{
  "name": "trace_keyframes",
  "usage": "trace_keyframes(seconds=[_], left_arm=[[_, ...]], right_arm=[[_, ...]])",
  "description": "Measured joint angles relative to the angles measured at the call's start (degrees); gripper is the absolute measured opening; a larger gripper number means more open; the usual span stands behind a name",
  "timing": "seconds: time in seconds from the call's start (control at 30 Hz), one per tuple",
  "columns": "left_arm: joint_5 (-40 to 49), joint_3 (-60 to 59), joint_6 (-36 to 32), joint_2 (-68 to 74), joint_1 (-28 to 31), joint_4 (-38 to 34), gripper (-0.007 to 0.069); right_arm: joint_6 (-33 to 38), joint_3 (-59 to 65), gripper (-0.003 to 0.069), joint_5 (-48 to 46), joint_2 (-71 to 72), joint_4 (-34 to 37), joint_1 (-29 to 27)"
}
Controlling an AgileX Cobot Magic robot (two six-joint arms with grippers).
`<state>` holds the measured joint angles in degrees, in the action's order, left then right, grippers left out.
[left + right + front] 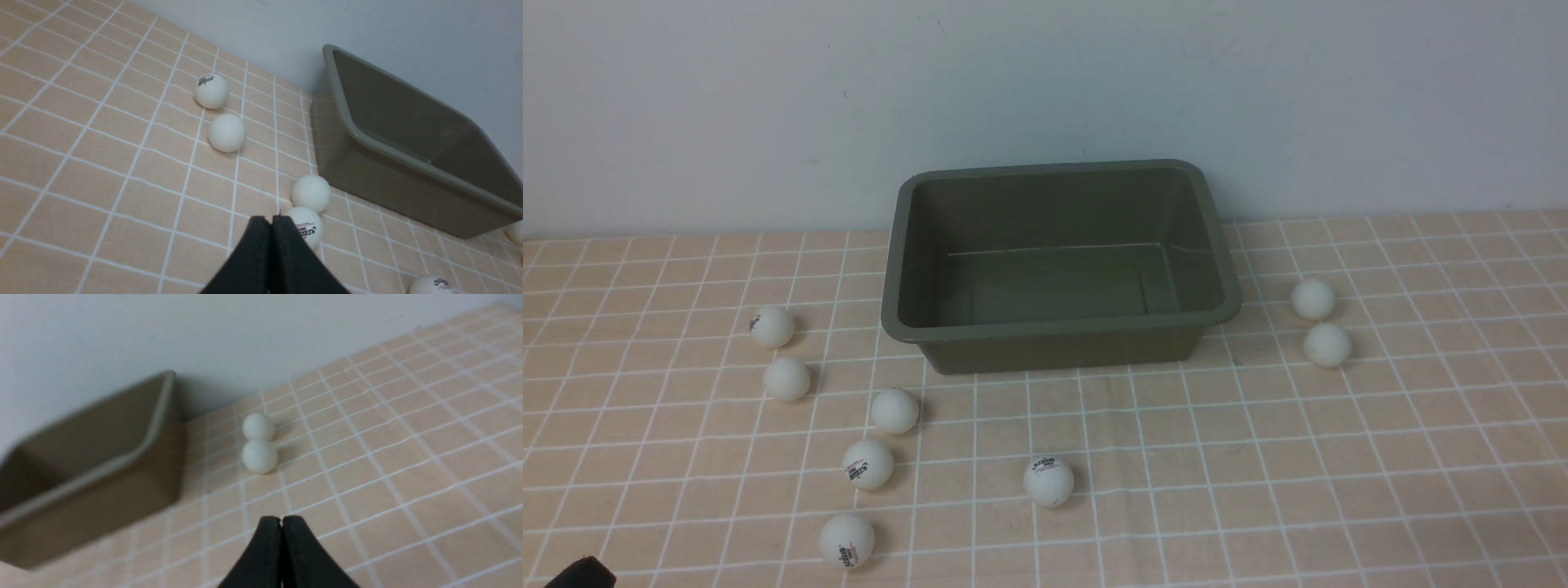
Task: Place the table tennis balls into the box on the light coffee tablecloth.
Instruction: 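Reach for and grasp a ping pong ball on the table beside the basket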
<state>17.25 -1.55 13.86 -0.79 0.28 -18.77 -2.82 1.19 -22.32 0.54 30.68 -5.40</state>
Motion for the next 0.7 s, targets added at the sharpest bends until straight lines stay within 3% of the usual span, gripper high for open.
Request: trace_keyframes(seconds=[0.17, 0.57, 0.7], left_arm=[[-1.14, 0.0, 0.0, 0.0, 0.0, -2.82, -0.0069], [-14.65, -0.11, 0.49, 0.0, 0.0, -15.07, -0.0069], [-15.43, 1.96, -2.52, 0.0, 0.0, -14.65, -0.0069]], right_arm=[[-1.83, 0.0, -0.0018, 0.23, 0.0, 13.03, 0.0], [-1.99, -0.07, -0.0018, 4.57, 0.0, 17.6, 0.0], [0.59, -2.8, -0.0018, 9.56, 0.0, 19.83, 0.0]])
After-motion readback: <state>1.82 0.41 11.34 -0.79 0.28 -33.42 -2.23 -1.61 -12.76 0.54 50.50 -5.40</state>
